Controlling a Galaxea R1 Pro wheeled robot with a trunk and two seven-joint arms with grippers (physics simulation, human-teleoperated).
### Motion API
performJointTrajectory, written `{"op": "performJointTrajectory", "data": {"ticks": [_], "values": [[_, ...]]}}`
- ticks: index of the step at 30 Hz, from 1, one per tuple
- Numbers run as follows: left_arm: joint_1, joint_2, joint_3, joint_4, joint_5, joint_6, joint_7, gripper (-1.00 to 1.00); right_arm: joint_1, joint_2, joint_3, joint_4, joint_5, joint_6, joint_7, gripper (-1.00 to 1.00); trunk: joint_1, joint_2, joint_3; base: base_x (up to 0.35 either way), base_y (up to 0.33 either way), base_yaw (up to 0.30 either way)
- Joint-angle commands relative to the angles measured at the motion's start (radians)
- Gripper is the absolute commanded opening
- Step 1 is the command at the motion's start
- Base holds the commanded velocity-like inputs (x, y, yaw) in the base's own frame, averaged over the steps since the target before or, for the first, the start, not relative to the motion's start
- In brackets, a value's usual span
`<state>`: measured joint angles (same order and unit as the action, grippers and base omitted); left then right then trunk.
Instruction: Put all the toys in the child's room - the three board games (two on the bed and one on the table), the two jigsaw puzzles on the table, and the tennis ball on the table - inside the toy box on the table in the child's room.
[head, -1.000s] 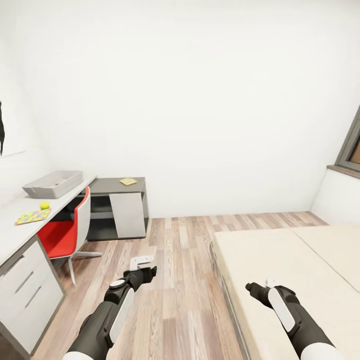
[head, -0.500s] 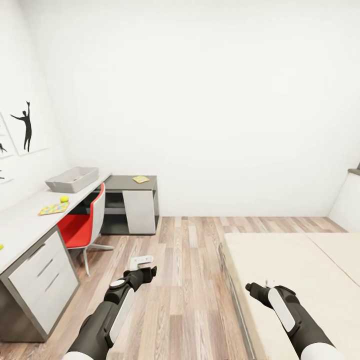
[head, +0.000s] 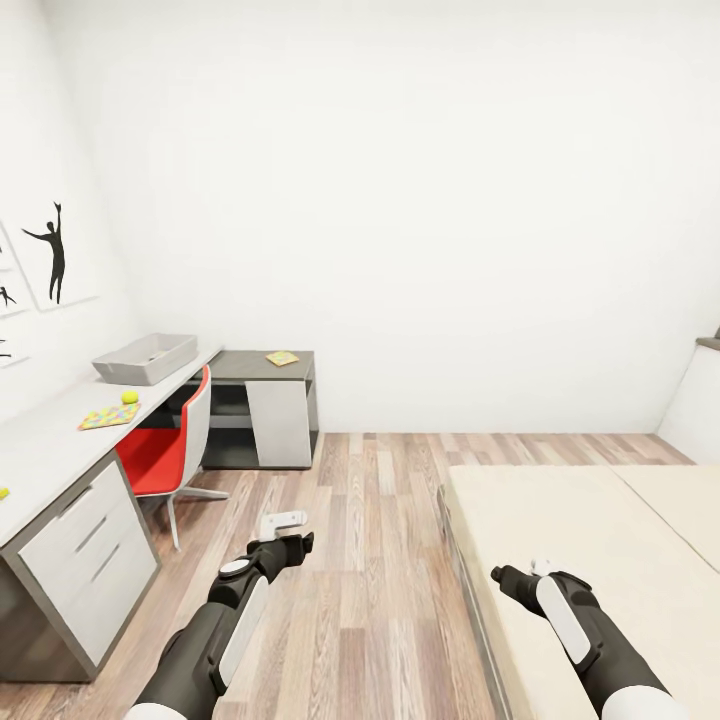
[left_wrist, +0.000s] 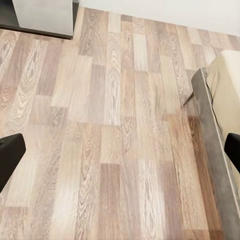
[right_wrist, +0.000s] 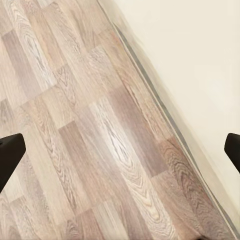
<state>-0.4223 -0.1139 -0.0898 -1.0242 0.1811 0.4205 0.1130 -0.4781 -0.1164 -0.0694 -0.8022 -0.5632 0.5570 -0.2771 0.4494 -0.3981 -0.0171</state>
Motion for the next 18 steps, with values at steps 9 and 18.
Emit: {"op": "performJointTrajectory", "data": {"ticks": [9,18], "values": [[-0.001,0.0,-0.002,-0.002,0.011,0.004,0.009,1.0,-0.001,-0.001,-0.001,-0.002,-0.011,0.003,-0.007,1.0,0.001,-0.002,-0.001,0.0,0.0,-0.015],[-0.001,0.0,-0.002,-0.001,0.011,0.004,0.009,1.0,-0.001,-0.002,-0.001,-0.002,-0.011,0.003,-0.007,1.0,0.001,-0.002,0.004,0.0,-0.024,-0.118]]}}
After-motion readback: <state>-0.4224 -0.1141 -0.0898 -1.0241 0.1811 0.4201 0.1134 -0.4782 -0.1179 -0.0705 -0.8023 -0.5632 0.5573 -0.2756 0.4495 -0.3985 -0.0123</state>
